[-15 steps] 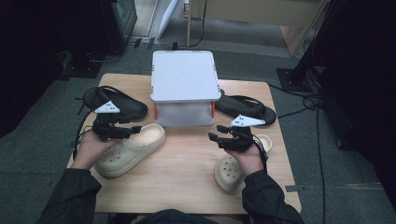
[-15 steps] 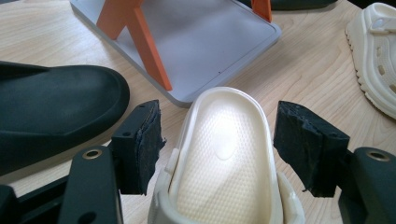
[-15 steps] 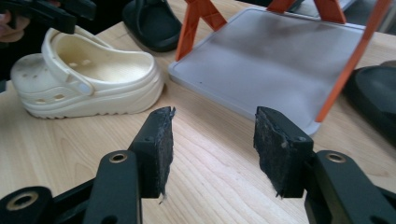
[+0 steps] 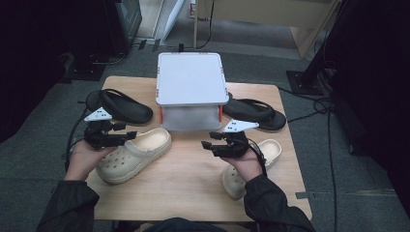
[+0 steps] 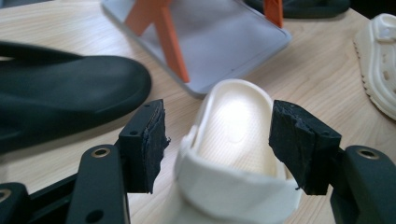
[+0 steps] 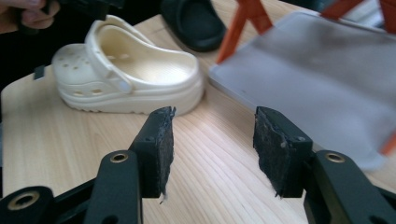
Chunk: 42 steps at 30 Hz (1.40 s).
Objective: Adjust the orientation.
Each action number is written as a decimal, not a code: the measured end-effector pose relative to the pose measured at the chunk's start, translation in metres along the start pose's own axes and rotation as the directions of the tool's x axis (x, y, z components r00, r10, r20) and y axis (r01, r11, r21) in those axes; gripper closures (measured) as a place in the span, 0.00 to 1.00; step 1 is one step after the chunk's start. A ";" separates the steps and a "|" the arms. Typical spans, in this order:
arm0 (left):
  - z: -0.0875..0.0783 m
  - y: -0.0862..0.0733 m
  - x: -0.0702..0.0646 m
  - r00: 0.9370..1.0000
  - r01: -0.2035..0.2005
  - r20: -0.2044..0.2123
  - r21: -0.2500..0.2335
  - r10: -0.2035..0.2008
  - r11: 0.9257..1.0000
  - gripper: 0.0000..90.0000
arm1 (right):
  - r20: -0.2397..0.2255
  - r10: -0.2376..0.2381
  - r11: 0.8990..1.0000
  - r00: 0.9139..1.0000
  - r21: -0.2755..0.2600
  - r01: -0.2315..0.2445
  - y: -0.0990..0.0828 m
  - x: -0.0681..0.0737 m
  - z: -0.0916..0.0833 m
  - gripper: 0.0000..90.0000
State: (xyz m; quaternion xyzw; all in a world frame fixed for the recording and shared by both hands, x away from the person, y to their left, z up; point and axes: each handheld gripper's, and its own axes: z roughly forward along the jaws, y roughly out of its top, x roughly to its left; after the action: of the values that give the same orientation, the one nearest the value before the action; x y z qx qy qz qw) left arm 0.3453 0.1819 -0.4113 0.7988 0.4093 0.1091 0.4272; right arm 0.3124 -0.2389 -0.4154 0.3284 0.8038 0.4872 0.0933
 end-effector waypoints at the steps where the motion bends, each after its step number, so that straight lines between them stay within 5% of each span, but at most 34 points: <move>1: -0.003 -0.003 0.002 1.000 0.011 -0.014 -0.003 -0.011 1.000 0.41 | -0.014 -0.014 1.000 1.000 0.010 0.014 0.003 0.005 0.005 0.54; 19: -0.015 -0.025 -0.001 0.997 0.048 -0.057 -0.010 -0.048 0.999 0.38 | -0.098 -0.097 0.995 0.991 0.027 0.100 0.027 0.030 0.044 0.53; 42: -0.015 -0.029 0.008 0.997 0.069 -0.038 -0.020 -0.070 0.997 0.38 | -0.193 -0.064 0.991 0.979 0.107 0.086 0.031 0.034 0.113 0.53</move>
State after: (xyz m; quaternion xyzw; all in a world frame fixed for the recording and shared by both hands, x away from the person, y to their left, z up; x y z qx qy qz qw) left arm 0.3270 0.2055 -0.4259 0.7778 0.4442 0.1135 0.4300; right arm 0.3531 -0.1266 -0.4405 0.2548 0.8475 0.4654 0.0156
